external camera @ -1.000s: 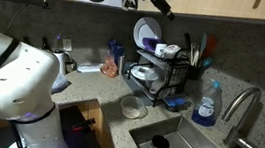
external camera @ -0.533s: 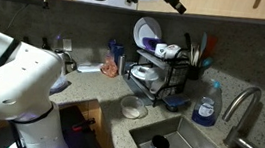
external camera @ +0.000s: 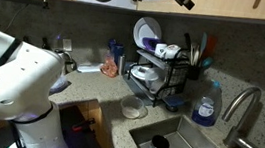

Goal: Open the left door of the cabinet above the faucet

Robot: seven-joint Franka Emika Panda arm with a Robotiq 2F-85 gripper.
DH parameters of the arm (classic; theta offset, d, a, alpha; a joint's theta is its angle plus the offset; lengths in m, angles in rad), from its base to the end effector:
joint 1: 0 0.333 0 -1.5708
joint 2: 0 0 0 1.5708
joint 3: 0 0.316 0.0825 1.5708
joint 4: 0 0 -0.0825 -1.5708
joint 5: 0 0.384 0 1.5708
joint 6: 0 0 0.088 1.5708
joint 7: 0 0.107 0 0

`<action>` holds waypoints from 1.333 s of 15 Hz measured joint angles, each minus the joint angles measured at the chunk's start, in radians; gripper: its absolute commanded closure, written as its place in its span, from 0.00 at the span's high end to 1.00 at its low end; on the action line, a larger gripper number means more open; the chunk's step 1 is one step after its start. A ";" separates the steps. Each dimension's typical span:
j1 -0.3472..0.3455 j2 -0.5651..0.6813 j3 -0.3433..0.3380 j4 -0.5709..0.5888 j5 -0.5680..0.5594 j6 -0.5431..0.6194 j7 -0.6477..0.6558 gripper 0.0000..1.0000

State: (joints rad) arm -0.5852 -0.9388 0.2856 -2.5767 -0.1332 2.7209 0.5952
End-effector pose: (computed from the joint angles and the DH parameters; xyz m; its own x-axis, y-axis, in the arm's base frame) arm 0.3295 -0.0573 0.6539 0.2681 -0.4054 0.8739 -0.6225 -0.7652 -0.1641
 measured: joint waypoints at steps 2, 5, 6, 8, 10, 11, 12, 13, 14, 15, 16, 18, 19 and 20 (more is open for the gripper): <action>0.000 0.002 0.000 0.000 0.000 0.002 -0.001 1.00; 0.000 0.002 0.000 0.000 0.000 0.003 -0.001 1.00; 0.000 0.002 0.000 0.000 0.000 0.003 -0.001 1.00; 0.000 0.004 0.000 -0.002 0.000 0.009 0.000 1.00; -0.010 0.017 -0.005 -0.003 0.000 0.054 0.000 1.00; -0.020 0.026 -0.008 -0.003 0.000 0.086 0.000 1.00; -0.032 0.036 -0.012 -0.003 0.000 0.124 0.000 1.00; -0.046 0.049 -0.015 -0.002 0.001 0.162 0.000 1.00; -0.060 0.062 -0.017 -0.001 0.003 0.197 0.000 1.00; -0.074 0.075 -0.017 0.000 0.007 0.230 0.000 1.00; -0.089 0.090 -0.017 0.003 0.011 0.262 0.000 1.00; -0.119 0.117 -0.015 0.013 0.025 0.315 -0.002 1.00; -0.135 0.131 -0.014 0.023 0.034 0.336 -0.005 1.00; -0.152 0.144 -0.011 0.034 0.043 0.353 -0.009 1.00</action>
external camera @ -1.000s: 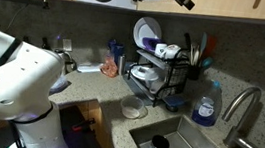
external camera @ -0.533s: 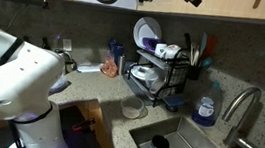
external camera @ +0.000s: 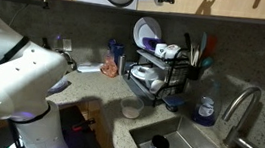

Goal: Open the left door of the cabinet above the faucet

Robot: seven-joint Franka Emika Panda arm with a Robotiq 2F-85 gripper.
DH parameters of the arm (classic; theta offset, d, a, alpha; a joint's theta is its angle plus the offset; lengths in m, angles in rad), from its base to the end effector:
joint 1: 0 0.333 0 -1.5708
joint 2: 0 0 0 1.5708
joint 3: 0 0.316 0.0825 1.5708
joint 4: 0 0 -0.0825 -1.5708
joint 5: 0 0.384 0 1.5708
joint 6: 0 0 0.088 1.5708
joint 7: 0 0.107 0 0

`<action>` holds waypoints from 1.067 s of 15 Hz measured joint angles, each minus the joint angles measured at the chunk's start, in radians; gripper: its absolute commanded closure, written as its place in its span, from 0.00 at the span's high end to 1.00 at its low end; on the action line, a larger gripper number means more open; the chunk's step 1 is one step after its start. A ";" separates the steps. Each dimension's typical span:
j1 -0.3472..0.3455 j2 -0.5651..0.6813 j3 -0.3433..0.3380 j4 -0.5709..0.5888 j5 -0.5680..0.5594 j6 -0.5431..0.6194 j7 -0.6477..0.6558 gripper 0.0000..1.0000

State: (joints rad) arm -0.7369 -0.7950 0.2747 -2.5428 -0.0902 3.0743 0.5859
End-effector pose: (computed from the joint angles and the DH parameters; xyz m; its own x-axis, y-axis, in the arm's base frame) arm 0.3436 -0.1204 0.6713 0.0377 -0.3755 0.9261 -0.6013 -0.7487 -0.2791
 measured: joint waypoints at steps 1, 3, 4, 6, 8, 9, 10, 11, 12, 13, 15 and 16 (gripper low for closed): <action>-0.017 0.013 0.002 0.013 0.008 0.018 -0.010 1.00; -0.040 0.040 0.003 0.039 0.026 0.051 -0.042 1.00; -0.047 0.053 0.003 0.052 0.036 0.067 -0.069 1.00; -0.052 0.082 0.000 0.076 0.043 0.096 -0.124 1.00; -0.050 0.110 -0.007 0.097 0.044 0.108 -0.182 1.00; -0.047 0.121 -0.012 0.106 0.044 0.109 -0.211 1.00; -0.042 0.132 -0.021 0.115 0.044 0.109 -0.237 1.00; -0.033 0.143 -0.032 0.124 0.044 0.109 -0.264 1.00; -0.021 0.152 -0.048 0.132 0.044 0.109 -0.290 1.00; -0.008 0.161 -0.065 0.140 0.044 0.109 -0.313 1.00; 0.016 0.176 -0.100 0.158 0.043 0.109 -0.353 1.00; 0.029 0.183 -0.118 0.167 0.043 0.109 -0.371 1.00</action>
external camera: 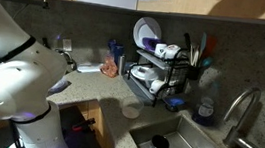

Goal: Open the left door of the cabinet above the faucet

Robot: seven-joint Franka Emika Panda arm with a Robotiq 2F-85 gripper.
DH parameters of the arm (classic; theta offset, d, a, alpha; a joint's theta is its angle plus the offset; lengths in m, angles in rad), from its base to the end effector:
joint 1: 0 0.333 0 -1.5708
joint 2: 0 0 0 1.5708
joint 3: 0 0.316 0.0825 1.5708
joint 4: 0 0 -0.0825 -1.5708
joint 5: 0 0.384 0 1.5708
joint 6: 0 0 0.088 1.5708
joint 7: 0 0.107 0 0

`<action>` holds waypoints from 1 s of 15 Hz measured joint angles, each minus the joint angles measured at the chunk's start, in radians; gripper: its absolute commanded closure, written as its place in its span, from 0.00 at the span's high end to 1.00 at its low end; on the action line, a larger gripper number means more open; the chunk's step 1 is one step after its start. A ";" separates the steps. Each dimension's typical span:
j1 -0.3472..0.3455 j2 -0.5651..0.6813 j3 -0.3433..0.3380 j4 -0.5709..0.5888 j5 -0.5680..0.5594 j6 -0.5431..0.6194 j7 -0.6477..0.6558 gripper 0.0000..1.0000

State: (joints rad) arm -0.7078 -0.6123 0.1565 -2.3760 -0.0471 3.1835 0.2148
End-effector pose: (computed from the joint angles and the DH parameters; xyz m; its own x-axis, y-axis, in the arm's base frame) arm 0.3557 -0.1866 0.7129 0.0858 -0.1506 0.9849 -0.5660 -0.8209 -0.0762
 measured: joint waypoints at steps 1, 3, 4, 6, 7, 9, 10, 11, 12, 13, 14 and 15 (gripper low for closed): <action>0.013 0.006 -0.018 0.007 0.000 0.000 -0.017 1.00; 0.038 0.014 -0.051 0.018 -0.001 0.000 -0.041 1.00; 0.051 0.020 -0.068 0.023 -0.001 0.000 -0.054 1.00; 0.077 0.032 -0.094 0.029 -0.001 0.000 -0.070 1.00; 0.090 0.039 -0.106 0.031 -0.001 0.000 -0.074 1.00; 0.113 0.055 -0.124 0.034 -0.001 0.008 -0.074 1.00; 0.122 0.061 -0.130 0.035 -0.001 0.016 -0.074 0.96; 0.126 0.067 -0.132 0.037 -0.001 0.022 -0.073 0.74; 0.129 0.074 -0.133 0.038 -0.001 0.027 -0.072 0.72; 0.130 0.080 -0.133 0.040 -0.001 0.032 -0.071 0.70; 0.130 0.086 -0.133 0.042 -0.001 0.035 -0.070 0.63; 0.131 0.090 -0.133 0.043 -0.001 0.037 -0.070 0.53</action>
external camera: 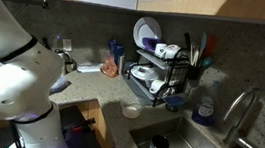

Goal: Open the left door of the cabinet above the faucet

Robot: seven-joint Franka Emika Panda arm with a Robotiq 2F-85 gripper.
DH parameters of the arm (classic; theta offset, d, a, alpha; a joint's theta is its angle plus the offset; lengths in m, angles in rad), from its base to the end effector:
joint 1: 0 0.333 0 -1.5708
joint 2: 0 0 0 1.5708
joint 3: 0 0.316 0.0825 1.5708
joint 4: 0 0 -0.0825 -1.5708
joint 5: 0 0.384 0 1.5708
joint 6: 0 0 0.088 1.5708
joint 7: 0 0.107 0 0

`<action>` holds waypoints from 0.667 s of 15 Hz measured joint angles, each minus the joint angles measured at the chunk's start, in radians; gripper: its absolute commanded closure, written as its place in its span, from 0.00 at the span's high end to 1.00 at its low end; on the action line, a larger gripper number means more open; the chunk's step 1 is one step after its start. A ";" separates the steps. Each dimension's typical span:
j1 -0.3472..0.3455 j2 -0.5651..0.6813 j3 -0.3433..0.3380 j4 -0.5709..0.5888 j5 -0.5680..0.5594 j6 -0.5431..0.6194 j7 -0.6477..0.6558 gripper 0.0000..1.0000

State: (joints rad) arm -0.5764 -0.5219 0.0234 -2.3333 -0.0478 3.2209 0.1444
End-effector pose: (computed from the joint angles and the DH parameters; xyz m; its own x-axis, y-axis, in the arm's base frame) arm 0.3668 -0.2175 0.7061 0.0913 -0.1570 0.9834 -0.5360 -0.8400 -0.0843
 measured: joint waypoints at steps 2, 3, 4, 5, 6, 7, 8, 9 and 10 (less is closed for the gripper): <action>0.002 0.007 0.000 0.003 0.000 0.002 0.000 0.38; 0.002 0.009 -0.001 0.005 0.001 0.002 0.000 0.32; 0.001 0.009 -0.006 0.004 0.001 0.002 0.000 0.23; 0.000 0.009 -0.011 0.003 0.001 0.002 0.000 0.17; 0.000 0.009 -0.016 0.003 0.001 0.002 0.000 0.10; 0.000 0.009 -0.021 0.002 0.001 0.002 0.000 0.04; 0.000 0.008 -0.025 0.001 0.001 0.002 0.000 0.02; 0.003 0.007 -0.028 0.000 0.001 0.001 0.000 0.00; 0.006 0.007 -0.028 0.000 0.001 0.001 0.001 0.00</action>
State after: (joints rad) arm -0.5699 -0.5154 -0.0041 -2.3332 -0.0471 3.2223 0.1453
